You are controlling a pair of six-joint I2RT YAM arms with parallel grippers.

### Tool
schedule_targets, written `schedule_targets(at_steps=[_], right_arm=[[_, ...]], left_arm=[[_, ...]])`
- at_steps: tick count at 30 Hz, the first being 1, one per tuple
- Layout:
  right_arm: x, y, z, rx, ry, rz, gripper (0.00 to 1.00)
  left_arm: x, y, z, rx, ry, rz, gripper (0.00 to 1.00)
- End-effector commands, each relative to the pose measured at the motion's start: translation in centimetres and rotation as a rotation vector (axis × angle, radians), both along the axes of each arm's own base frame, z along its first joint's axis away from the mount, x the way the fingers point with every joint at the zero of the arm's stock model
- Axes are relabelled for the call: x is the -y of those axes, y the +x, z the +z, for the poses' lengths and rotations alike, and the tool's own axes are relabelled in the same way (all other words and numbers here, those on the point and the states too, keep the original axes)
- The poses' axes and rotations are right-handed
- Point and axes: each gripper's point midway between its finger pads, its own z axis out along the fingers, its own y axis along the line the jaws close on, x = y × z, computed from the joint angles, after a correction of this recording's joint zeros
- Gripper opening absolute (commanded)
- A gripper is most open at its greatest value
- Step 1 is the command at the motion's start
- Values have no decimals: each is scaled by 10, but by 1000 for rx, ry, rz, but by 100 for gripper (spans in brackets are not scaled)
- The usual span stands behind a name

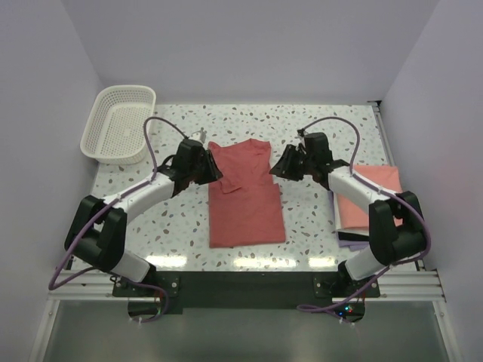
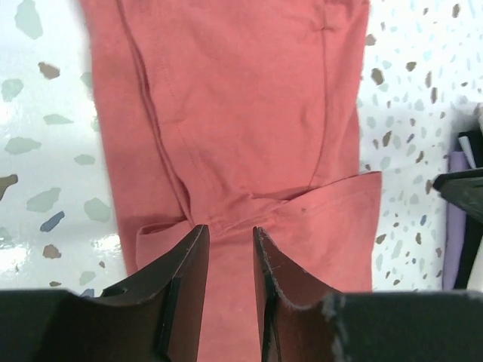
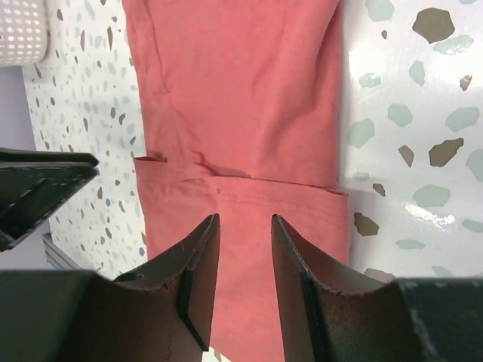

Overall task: Fold and stack the t-shirts
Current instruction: Fold the tshirt

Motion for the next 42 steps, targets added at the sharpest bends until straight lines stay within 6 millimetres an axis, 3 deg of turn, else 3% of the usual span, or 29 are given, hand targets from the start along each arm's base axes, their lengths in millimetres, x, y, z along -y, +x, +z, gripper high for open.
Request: schedule_targets(at_steps=[1,7,11,14,17,20,25,28,31,38,40,42], right_arm=[[8,-7,-7,-11,-29,-14,38],[9,-8,-35,-57,-52,-12,37],[13,-15,-70,-133,-84,-18,36],[17,-21,-84,-166,-103,-29,36],[22,-25,-88,-181,-125,-36,36],[27,-29,-77,-166,-145,-36,36],[36,-41,-43,-105,-155,-41,45],[39,-66,-40,-119,-132,-25,49],[44,-110,-60,-183,-95,-9,50],[43,-184,-81,-277,-18,32,50],[48,-201,-90,-310,-37,30,50],[45,-206,-87,-303,-11,29,50]], left_arm=[[-14,-6,-22,-32,55,40,34],[-26,-13,-59,-91,102,82,27],[-33,-24,-88,-144,137,87,25],[-37,-28,-100,-173,152,91,25],[-38,-30,-97,-166,148,89,25],[-38,-30,-84,-145,140,85,25],[-46,-38,-52,-111,131,104,32],[-45,-56,-45,-126,85,97,36],[-43,-82,-50,-162,25,79,37],[-31,-154,-75,-274,-70,-25,38],[-32,-170,-81,-294,-80,-43,39],[-28,-181,-82,-315,-117,-63,40]])
